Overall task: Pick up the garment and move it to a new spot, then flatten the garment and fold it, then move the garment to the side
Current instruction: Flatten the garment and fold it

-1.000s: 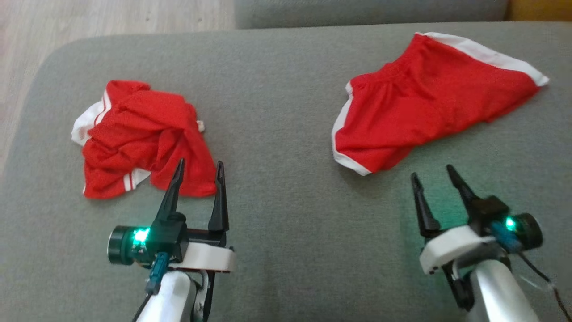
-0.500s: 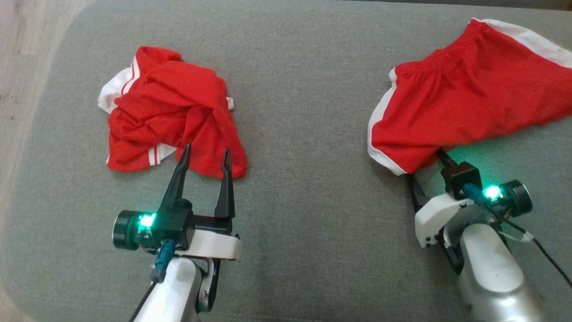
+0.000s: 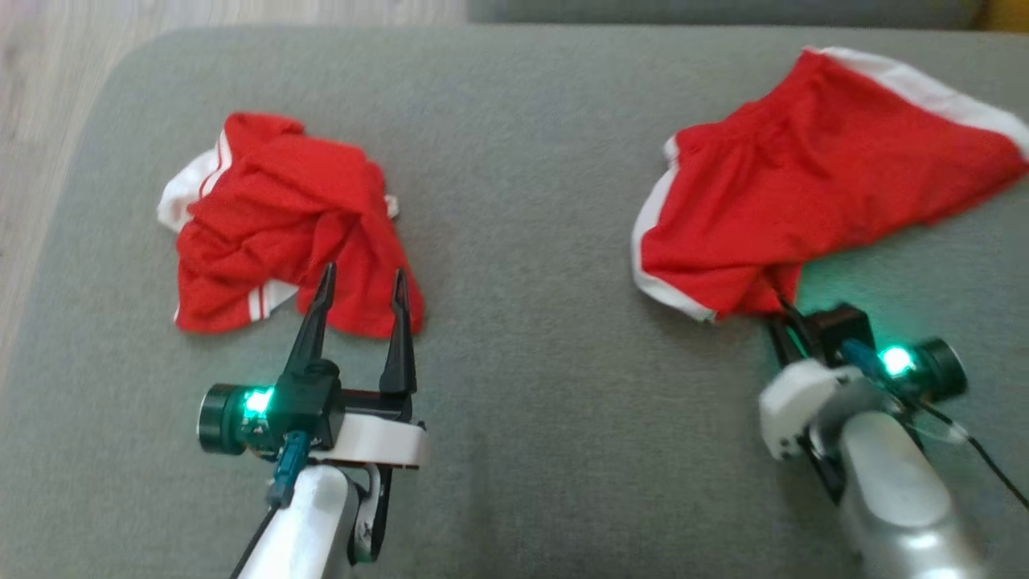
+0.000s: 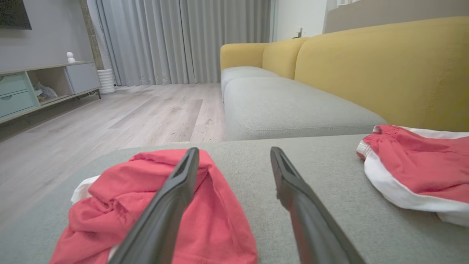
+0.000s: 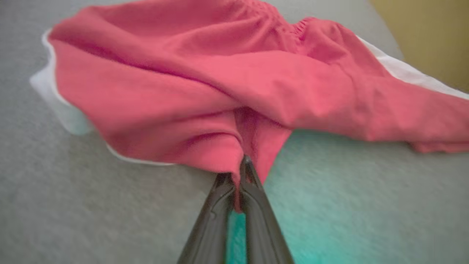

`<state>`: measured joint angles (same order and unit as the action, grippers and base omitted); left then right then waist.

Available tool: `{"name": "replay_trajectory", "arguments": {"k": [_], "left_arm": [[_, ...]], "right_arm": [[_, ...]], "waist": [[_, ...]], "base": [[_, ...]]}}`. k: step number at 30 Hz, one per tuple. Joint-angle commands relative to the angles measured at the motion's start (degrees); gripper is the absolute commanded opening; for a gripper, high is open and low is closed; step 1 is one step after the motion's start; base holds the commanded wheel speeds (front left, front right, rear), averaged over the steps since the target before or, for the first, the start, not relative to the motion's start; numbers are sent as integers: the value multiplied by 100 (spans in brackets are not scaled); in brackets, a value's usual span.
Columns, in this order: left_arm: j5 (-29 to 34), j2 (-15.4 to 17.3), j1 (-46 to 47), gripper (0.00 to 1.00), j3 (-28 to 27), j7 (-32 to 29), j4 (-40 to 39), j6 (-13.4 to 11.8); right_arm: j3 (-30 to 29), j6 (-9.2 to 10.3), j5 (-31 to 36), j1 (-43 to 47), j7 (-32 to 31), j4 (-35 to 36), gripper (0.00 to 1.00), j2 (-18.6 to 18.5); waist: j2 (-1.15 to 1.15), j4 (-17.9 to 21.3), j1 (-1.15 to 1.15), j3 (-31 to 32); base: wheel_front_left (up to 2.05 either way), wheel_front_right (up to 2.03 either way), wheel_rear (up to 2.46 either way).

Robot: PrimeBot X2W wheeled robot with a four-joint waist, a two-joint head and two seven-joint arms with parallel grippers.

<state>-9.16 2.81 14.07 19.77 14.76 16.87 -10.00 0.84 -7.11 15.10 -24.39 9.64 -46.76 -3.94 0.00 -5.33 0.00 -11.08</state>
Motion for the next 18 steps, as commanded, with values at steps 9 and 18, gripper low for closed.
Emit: {"name": "replay_trajectory", "arguments": {"k": [9, 18], "left_arm": [[-178, 7, -163, 100, -175, 24, -199, -59], [-294, 7, -297, 100, -66, 24, -236, -122]], "right_arm": [[149, -37, -449, 676, -622, 719, 0, -1230], [-847, -37, -688, 1259, -1913, 1654, 100, -2135]], "waist": [[0, 546, 0, 737], [0, 531, 0, 821]], "base": [[0, 0, 0], [0, 0, 0]]}}
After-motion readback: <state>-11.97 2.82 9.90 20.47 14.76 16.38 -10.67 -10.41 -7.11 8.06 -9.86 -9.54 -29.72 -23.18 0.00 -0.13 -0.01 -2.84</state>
